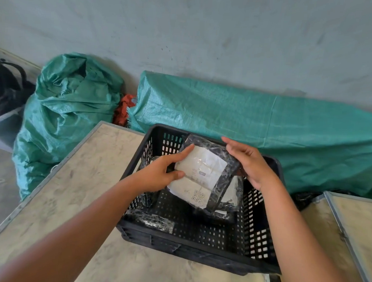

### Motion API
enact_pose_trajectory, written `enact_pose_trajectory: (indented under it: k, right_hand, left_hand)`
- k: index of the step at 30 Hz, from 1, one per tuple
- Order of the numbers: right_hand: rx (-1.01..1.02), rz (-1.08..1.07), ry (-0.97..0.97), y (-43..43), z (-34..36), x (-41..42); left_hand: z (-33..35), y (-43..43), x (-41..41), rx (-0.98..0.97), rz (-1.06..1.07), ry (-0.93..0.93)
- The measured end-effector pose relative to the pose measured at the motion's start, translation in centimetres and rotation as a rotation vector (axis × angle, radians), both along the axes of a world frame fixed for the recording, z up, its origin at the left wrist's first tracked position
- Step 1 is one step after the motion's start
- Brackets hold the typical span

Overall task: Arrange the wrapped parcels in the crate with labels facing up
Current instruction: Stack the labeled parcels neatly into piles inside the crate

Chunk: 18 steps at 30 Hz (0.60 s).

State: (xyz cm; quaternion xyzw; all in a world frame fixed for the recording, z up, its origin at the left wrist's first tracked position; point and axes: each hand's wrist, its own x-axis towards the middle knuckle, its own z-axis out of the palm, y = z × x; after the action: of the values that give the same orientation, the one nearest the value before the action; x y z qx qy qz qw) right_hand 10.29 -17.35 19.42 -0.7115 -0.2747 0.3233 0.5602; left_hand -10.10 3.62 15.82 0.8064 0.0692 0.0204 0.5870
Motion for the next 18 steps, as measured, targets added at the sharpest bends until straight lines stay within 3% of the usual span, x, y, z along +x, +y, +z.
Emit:
enact_pose_trajectory:
  k: [3,9,13,16,18]
  right_hand:
    - [-0.009,-0.05,-0.037,-0.6,-1.8,-1.0]
    - [-0.207,0.07,-0.265,1.2,-5.4,-3.8]
    - [-0.281,0.042,-0.303,3.5,-8.0,-4.9]
    - [-0.401,0.048,-0.256,4.8,-9.7,-5.8]
    - [-0.444,0.032,-0.245,5.8,-10.2,-6.0]
  left_hand:
    - [-1.5,0.4,0.3,-0.076,0.11,0.013]
    - [-4.2,1.5,1.8,-0.124,0.344,0.139]
    - [-4.5,3.0,3.6,0.017,0.212,0.375]
    - [-5.2,2.9,4.8,0.261,0.014,0.571]
    - [-5.8,2.8,5.4,0.361,-0.016,0.599]
